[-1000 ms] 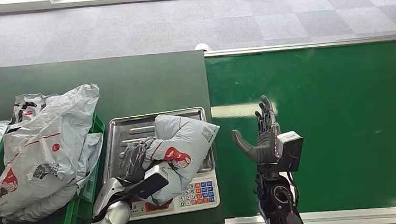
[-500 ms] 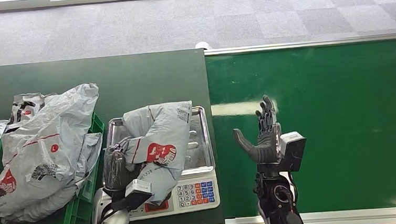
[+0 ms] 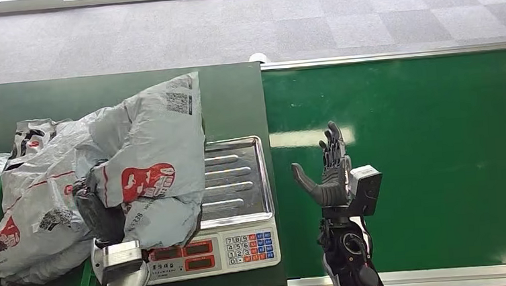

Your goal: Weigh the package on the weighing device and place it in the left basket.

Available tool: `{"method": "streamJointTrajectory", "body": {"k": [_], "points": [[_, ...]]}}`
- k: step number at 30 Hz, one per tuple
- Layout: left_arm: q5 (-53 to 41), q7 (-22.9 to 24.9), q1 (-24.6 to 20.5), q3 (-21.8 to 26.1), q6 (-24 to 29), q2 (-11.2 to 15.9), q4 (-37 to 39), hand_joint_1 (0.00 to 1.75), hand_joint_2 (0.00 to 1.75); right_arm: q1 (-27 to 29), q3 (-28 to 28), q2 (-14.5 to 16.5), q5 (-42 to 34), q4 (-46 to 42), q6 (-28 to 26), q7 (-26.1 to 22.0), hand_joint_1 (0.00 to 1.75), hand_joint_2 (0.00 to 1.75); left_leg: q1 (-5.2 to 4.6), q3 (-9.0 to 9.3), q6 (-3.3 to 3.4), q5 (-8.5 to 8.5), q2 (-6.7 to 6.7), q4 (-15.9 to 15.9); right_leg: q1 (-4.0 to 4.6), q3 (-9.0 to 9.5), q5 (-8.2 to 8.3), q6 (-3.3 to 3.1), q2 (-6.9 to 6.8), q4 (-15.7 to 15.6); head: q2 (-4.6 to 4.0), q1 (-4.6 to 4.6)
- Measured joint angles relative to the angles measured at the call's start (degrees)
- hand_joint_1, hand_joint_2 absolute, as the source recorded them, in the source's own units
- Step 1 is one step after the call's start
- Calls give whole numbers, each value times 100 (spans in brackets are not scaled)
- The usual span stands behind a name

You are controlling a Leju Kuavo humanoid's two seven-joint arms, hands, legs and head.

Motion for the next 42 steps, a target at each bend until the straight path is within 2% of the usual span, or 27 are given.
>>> {"method": "streamJointTrajectory", "body": {"k": [4,9,22,25,29,32,37,42], "points": [[311,0,36,463,0,-188,-779,175,0,-1,32,17,-26,76,-50,-35,0,175,0,-2,0,0,0,0,0,-3,0,0,-1,-1,0,-2],[469,0,71,899,-2,-349,-1339,175,0,-1,70,27,-29,125,-76,-39,0,175,0,-2,0,0,0,0,0,-2,0,0,-1,0,0,-1],[694,0,64,1945,-2,-721,-1436,175,0,3,127,45,-29,138,-174,-3,0,175,0,-3,0,0,0,0,0,-7,0,0,0,0,0,-1],[217,0,9,2211,-2,-809,-1429,175,0,3,138,48,-16,138,-174,8,0,175,0,-4,0,0,1,0,0,-7,0,0,1,0,0,0],[-1520,0,-224,2885,-2,-954,-1571,175,0,11,160,54,38,138,-192,29,0,175,0,-6,0,0,2,0,0,-8,0,0,1,0,0,1],[-2313,0,-432,3438,-2,-1010,-1705,175,0,20,168,63,52,139,-230,31,0,175,1,-5,0,0,9,0,1,-10,1,-2,7,0,0,0],[-2667,0,-597,3976,-2,-1033,-1805,175,0,34,173,64,54,141,-247,31,0,175,2,-6,-1,1,14,-1,2,-12,1,-2,8,1,0,0],[-2670,0,-618,4038,-2,-1038,-1818,175,0,36,173,66,54,142,-247,31,0,175,2,-6,-1,1,14,-1,2,-12,1,-2,7,1,0,-1]]}}
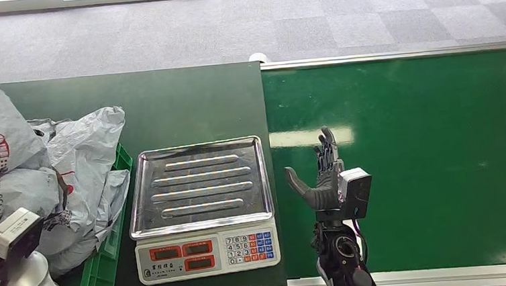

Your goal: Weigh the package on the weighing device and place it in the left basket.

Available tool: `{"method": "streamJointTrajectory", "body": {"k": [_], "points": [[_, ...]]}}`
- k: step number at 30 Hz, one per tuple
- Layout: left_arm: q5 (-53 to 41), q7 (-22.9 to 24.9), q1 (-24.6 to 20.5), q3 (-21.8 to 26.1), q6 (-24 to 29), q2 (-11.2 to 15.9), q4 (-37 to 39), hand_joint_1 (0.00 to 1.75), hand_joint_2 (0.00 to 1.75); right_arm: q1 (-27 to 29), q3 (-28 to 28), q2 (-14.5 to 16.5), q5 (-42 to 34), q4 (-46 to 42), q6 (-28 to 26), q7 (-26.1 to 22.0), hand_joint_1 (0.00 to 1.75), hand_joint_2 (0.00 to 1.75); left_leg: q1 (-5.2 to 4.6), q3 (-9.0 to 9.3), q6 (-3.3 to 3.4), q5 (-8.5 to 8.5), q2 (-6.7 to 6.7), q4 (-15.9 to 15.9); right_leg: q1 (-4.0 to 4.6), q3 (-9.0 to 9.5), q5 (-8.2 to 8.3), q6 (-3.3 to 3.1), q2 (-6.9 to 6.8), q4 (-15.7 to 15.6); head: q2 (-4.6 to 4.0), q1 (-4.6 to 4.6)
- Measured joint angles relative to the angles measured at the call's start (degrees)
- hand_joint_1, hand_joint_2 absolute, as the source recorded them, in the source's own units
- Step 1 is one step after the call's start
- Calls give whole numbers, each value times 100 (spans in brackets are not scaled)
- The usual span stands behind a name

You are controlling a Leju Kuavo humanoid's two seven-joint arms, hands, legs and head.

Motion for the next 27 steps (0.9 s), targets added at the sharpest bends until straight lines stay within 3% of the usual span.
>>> {"method": "streamJointTrajectory", "body": {"k": [17,27], "points": [[-77,0,-69,359,0,-30,-19,175,0,6,39,0,0,4,-2,0,0,175,0,-1,0,0,0,0,0,-2,0,0,0,0,0,2],[-1118,0,-167,581,0,-10,-128,175,0,39,33,-3,1,6,-85,65,0,175,0,-1,0,0,2,1,0,-4,0,0,0,-1,0,1]]}}
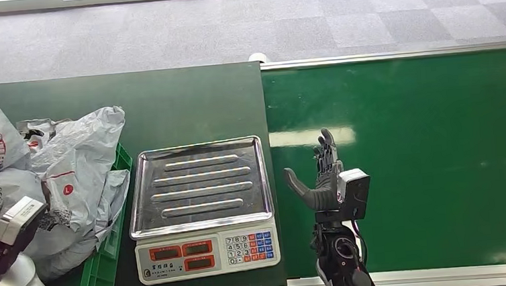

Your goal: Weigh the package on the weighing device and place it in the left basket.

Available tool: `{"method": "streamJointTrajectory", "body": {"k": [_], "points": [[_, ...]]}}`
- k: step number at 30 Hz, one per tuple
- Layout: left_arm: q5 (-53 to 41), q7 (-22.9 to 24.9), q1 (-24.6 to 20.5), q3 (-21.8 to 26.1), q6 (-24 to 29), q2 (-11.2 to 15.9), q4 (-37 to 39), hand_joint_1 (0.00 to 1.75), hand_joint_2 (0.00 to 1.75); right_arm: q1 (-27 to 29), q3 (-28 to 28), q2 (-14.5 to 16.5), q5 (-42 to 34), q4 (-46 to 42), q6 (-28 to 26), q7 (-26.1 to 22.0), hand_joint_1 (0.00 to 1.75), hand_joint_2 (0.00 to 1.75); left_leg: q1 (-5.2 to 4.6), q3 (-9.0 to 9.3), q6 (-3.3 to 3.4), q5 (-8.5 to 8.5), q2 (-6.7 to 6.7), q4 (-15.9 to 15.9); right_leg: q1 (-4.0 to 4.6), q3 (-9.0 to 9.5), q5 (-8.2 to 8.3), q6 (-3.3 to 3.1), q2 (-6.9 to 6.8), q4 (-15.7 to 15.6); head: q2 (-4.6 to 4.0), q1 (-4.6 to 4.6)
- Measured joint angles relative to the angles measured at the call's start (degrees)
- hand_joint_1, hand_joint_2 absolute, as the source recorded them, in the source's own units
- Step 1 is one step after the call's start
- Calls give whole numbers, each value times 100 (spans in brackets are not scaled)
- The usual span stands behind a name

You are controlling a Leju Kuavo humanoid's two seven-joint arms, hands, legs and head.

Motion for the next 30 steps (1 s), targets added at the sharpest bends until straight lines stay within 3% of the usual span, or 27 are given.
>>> {"method": "streamJointTrajectory", "body": {"k": [5,7,9,11,13,15,17,21,30], "points": [[-466,42,-67,106,-1,68,454,175,0,50,-33,-5,81,-29,9,22,0,175,0,0,0,0,-1,0,-1,-5,0,0,0,-1,0,-1],[-1064,464,-45,14,-5,205,953,175,0,66,-50,-16,81,-81,30,57,0,175,-1,5,0,0,-1,1,-2,-12,0,-1,0,-2,0,1],[-2157,1740,59,-451,-9,637,1689,175,0,66,-68,-29,119,-140,121,104,0,175,3,7,-2,2,11,1,2,-24,7,-10,12,-2,0,1],[-2944,3824,158,-1364,-6,1116,2366,175,0,64,-99,-40,164,-196,232,149,0,175,7,-4,-5,5,27,1,6,-30,18,-19,28,0,0,-3],[-3052,5820,194,-2344,-1,1415,2822,175,0,65,-130,-49,192,-224,295,166,0,175,7,-12,-7,7,31,1,6,-29,23,-19,33,2,0,-5],[-3050,6835,192,-3016,2,1622,3136,175,0,68,-152,-53,215,-233,321,167,0,175,4,-12,-7,7,30,1,4,-28,23,-19,33,2,0,-3],[-3050,6720,175,-3411,3,1758,3365,175,0,71,-180,-55,228,-243,329,166,0,175,1,-12,-7,7,29,1,1,-27,23,-17,32,1,0,-4],[-3048,5630,157,-3802,4,1903,3710,175,0,70,-224,-58,245,-256,339,164,0,175,1,-12,-7,7,21,0,1,-25,20,-14,31,0,0,-5],[-3046,5498,157,-4081,4,1989,4009,175,0,71,-268,-62,246,-257,340,162,0,175,4,-9,-8,7,43,0,5,-31,24,-18,50,2,0,-5]]}}
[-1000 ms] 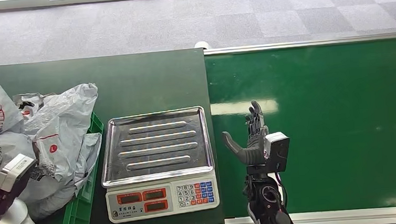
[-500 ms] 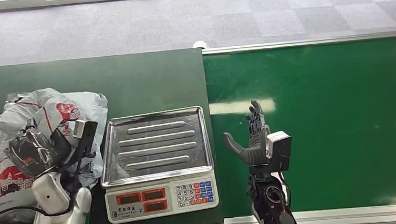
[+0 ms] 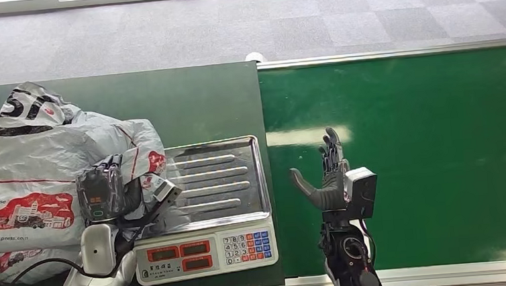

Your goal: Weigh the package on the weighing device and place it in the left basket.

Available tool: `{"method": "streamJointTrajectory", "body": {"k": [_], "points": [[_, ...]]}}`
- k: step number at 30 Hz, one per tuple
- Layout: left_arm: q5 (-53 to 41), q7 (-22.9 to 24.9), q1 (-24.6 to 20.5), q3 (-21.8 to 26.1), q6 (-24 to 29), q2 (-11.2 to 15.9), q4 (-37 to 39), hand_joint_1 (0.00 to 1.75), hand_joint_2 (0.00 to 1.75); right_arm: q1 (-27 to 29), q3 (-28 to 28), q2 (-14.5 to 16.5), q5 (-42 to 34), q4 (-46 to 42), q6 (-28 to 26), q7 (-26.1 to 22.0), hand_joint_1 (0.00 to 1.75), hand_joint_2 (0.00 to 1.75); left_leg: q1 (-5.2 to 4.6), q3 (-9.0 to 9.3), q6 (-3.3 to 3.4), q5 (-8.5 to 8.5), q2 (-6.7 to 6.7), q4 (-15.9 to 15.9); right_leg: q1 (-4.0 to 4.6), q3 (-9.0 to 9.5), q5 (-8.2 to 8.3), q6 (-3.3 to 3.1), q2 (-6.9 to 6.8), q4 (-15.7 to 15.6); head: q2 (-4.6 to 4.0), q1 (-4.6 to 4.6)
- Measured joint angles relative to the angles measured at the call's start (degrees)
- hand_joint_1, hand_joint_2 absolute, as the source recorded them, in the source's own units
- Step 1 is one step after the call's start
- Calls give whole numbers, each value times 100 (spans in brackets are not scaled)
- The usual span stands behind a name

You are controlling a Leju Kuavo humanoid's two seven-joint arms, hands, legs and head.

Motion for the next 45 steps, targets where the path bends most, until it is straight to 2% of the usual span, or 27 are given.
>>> {"method": "streamJointTrajectory", "body": {"k": [17,19,21,23,24,25,26,27,29,30,31,32,37,40,45], "points": [[0,-104,-43,-49,2,17,190,175,0,-3,-77,-1,68,0,53,0,0,175,0,0,0,0,0,0,0,1,0,0,0,0,0,0],[0,58,-47,-67,2,50,203,175,0,-3,-81,-1,98,0,75,0,0,175,0,0,0,0,1,-1,0,1,0,0,1,1,0,1],[0,438,-37,-154,3,174,125,175,0,-3,-86,1,131,0,102,2,0,175,2,0,-1,0,7,-1,3,0,0,-1,7,3,0,2],[17,578,60,-171,9,287,-310,175,0,2,-85,7,152,0,124,4,0,175,8,-3,-1,0,24,1,9,-10,2,-4,22,6,0,0],[85,367,118,-55,13,249,-730,175,0,10,-81,10,156,2,129,-3,0,175,12,-11,-2,1,30,3,12,-19,4,-4,28,7,0,-1],[267,-125,133,190,16,107,-1223,175,0,21,-73,14,156,8,123,-21,0,175,15,-22,-3,3,28,4,14,-27,6,-4,26,7,0,0],[605,-863,86,557,17,-111,-1709,175,0,29,-57,19,151,22,97,-46,0,175,16,-32,-4,5,20,5,15,-31,6,-4,21,8,0,4],[1072,-1815,-16,1022,17,-356,-2091,175,0,35,-33,26,140,39,59,-79,0,175,15,-37,-6,5,14,4,15,-32,7,-3,17,8,0,8],[2032,-4019,-218,2086,17,-767,-2607,175,0,40,29,40,101,72,-20,-138,0,175,15,-29,-14,0,29,3,14,-30,7,-4,33,7,0,9],[2300,-4864,-278,2576,16,-907,-2793,175,0,44,49,40,77,83,-45,-158,0,175,15,-23,-18,-3,39,3,14,-31,7,-4,44,7,0,9],[2422,-5387,-325,2978,15,-1027,-2944,175,0,48,61,35,58,92,-60,-170,0,175,15,-20,-21,-5,43,3,15,-31,6,-5,48,7,0,7],[2436,-5617,-365,3301,14,-1129,-3064,175,0,50,68,31,46,98,-68,-174,0,175,17,-20,-21,-5,39,3,16,-31,5,-6,45,6,0,9],[2346,-5507,-478,4273,11,-1399,-3354,175,0,51,107,31,33,103,-70,-177,0,175,24,-21,-23,-4,30,2,23,-29,3,-8,39,7,0,10],[2354,-5504,-507,4576,10,-1467,-3421,175,0,50,123,32,33,103,-69,-177,0,175,26,-22,-23,-3,28,3,26,-27,3,-8,36,7,0,11],[2360,-5500,-549,4818,9,-1523,-3479,175,0,50,135,32,31,103,-67,-177,0,175,26,-22,-23,-4,25,3,25,-26,3,-8,35,7,0,10]]}}
